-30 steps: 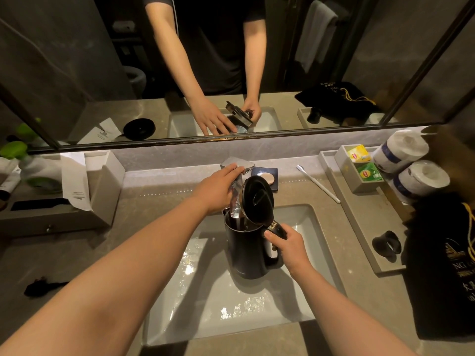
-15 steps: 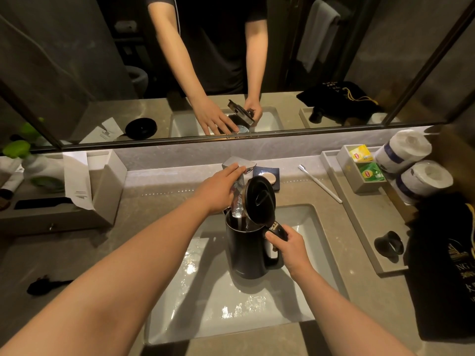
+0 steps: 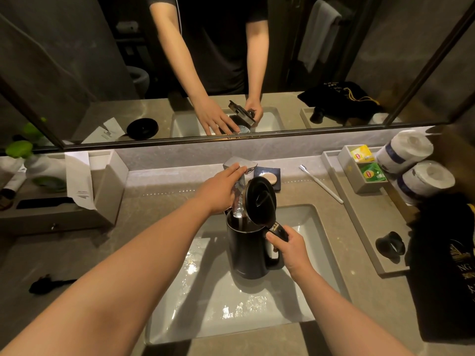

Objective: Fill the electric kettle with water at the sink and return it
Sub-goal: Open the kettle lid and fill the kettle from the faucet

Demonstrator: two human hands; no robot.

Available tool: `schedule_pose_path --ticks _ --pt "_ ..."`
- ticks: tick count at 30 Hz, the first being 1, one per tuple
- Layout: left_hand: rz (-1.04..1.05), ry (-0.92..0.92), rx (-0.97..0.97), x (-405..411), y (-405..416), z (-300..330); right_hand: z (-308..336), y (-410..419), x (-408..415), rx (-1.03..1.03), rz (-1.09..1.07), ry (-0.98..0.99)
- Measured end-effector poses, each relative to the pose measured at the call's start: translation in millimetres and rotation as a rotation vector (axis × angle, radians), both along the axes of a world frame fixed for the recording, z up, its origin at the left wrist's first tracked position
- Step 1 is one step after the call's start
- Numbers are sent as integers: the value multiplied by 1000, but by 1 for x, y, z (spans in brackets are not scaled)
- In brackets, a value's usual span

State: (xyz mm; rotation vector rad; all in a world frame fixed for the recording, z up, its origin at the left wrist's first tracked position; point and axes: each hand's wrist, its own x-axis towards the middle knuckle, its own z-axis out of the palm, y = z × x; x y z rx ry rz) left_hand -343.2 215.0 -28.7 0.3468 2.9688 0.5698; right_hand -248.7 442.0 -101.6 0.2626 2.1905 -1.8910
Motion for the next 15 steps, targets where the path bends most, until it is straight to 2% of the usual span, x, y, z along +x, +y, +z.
schedule_pose_path --ticks 15 --pt "0 14 10 0 1 0 -2 -1 -1 -3 -16 -32"
